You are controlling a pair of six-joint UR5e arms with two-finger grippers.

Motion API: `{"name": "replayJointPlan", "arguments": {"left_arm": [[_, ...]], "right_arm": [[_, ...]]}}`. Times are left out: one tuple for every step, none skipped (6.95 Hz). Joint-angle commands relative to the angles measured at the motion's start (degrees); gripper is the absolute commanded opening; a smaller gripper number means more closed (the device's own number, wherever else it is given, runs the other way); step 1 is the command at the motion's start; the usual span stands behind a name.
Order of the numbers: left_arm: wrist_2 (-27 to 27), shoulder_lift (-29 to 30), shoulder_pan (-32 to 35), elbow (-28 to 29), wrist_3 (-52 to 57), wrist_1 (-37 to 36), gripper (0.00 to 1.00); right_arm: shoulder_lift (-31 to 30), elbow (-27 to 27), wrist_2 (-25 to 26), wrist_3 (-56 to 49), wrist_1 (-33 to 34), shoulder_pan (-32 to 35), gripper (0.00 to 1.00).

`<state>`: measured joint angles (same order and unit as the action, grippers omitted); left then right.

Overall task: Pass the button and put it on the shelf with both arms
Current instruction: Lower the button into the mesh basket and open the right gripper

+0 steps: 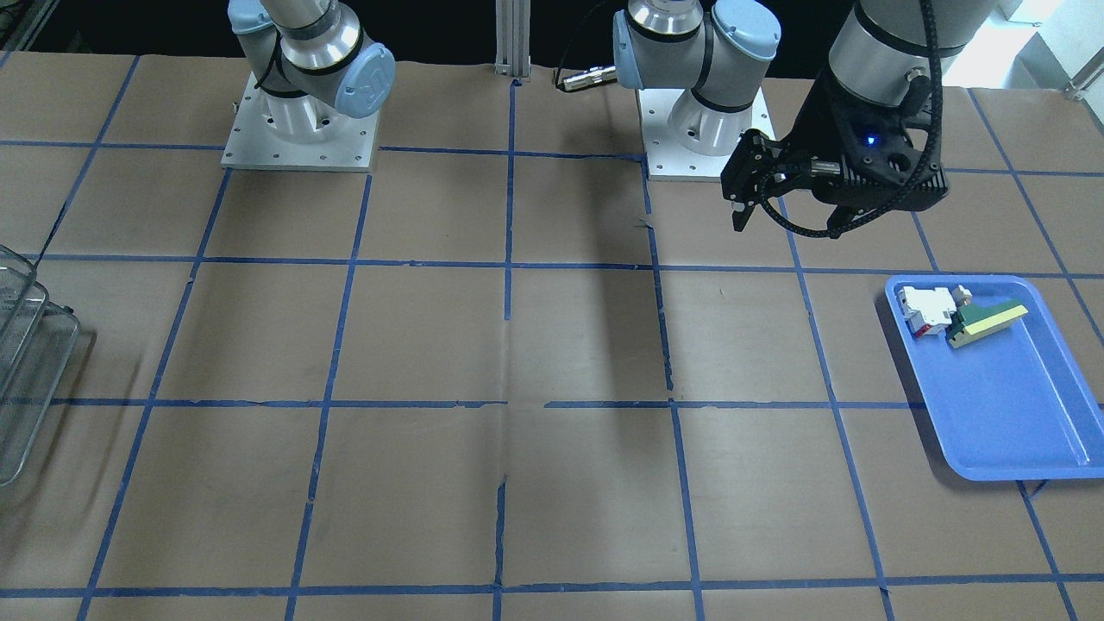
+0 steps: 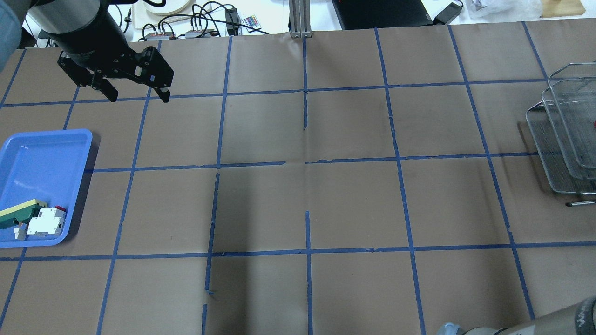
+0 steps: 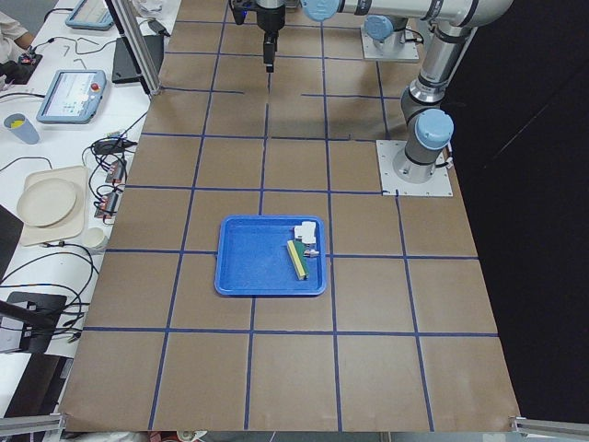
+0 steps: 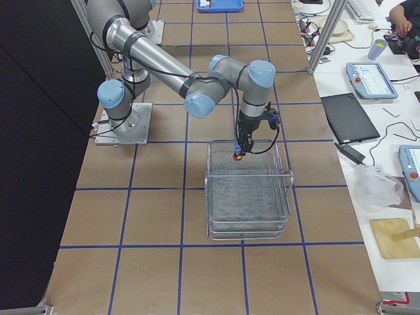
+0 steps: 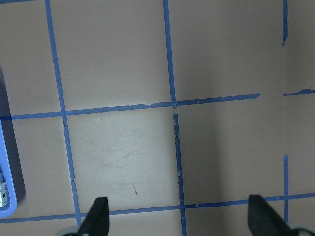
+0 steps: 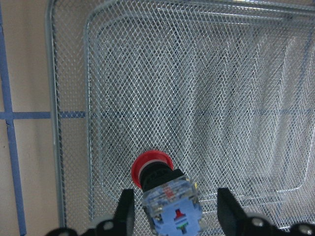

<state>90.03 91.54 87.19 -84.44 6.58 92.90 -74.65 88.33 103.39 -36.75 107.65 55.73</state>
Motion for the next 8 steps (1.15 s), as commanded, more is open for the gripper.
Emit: {"name": "replayJointPlan", "arguments": {"left_arm": [[0.4, -0.2, 0.0, -0.1, -1.8, -0.1, 1.00], [0.4, -0.2, 0.0, -0.1, -1.8, -0.1, 1.00], [0.5, 0.0, 0.0, -0.1, -1.8, -0.1, 1.00], [0.4, 0.0, 0.0, 0.0, -1.7, -0.2, 1.00], [0.5, 0.1, 0.0, 0.0, -1.7, -1.3, 1.00], [0.4, 0.3, 0.0, 0.0, -1.7, -1.5, 1.00], [0.4, 0.3, 0.0, 0.0, -1.8, -2.5, 1.00], [0.5, 0.2, 0.1, -0.1, -1.8, -2.5, 1.00]], "right_arm": [[-2.5, -0.7, 0.1, 0.0, -3.6, 0.1, 1.00], [-6.2, -0.6, -0.1, 0.3, -8.3, 0.4, 1.00], [-10.4, -0.2, -5.5, 1.8, -12.8, 0.9, 1.00], [-12.9, 0.2, -11.2, 7.3, -15.7, 3.1, 1.00], [-13.5, 0.1, -11.4, 17.9, -18.1, 8.4, 1.00], [-13.5, 0.3, -11.7, 22.9, -18.4, 16.1, 1.00], [-13.7, 0.4, -11.9, 30.6, -22.3, 23.5, 1.00], [-13.9, 0.5, -12.4, 42.8, -22.7, 29.1, 1.00]]}}
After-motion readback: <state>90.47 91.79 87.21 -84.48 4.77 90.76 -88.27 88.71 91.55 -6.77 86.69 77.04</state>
